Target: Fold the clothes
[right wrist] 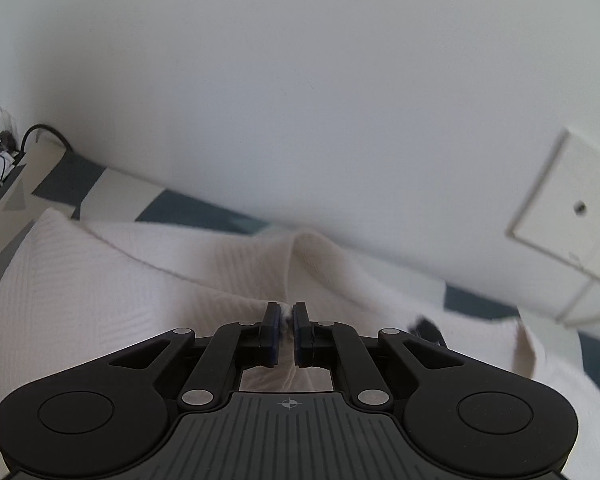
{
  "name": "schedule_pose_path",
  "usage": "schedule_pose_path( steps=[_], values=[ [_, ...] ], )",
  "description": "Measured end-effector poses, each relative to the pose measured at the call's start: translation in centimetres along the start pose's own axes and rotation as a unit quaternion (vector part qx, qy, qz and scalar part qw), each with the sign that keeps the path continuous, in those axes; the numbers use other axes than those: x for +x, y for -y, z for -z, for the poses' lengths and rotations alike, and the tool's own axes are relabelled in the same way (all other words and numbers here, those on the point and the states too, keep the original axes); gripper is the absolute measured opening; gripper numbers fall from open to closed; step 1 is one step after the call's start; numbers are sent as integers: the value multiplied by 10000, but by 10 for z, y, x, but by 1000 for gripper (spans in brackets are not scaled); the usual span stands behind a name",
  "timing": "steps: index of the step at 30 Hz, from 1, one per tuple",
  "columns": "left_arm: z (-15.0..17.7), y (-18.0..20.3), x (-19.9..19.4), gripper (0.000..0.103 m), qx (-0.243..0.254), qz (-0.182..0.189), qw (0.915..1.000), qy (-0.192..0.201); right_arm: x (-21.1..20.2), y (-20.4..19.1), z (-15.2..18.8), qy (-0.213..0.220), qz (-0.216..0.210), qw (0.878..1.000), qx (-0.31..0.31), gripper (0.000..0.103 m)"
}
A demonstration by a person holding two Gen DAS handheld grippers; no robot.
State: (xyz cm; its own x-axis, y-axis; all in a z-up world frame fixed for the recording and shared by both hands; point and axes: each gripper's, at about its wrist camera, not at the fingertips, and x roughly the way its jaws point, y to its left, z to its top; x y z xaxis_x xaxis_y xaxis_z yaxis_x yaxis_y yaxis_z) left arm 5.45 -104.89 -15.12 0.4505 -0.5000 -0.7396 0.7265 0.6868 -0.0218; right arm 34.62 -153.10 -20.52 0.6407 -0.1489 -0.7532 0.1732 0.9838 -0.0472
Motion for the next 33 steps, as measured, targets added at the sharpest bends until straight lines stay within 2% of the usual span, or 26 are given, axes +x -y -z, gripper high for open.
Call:
schedule_pose_path(
  steps=[3,5,7,12,15,19,25,28,33],
  values=[
    [-4,0,3,68,-36,21,10000,-65,11,1,2,-106,31,9999,-43,6],
    [-6,0,5,68,-60,35,9999,-109,10,0,8,-89,15,10000,-31,11],
    [-7,-4,3,69,-112,159,9996,-210,2,0,13,-110,2,9999,6,33],
    [-10,0,6,74,30,223,9990,-383,-37,7,39,-198,-367,9989,202,34],
    [-11,0,8,77,69,322,9986,-419,-63,13,65,-309,-658,9957,571,34],
    [-11,-3,8,79,113,478,9979,-434,-88,14,99,-478,-745,9904,1061,35],
    [-13,-12,8,80,-10,701,9966,-435,-112,17,135,-399,-809,9779,1888,35],
    [-14,-13,8,80,-47,730,9963,-451,-120,21,140,-273,-951,9693,2250,35],
    [-14,-16,2,80,-113,878,9946,-547,-130,18,130,-73,-1109,9659,2339,36]
  ],
)
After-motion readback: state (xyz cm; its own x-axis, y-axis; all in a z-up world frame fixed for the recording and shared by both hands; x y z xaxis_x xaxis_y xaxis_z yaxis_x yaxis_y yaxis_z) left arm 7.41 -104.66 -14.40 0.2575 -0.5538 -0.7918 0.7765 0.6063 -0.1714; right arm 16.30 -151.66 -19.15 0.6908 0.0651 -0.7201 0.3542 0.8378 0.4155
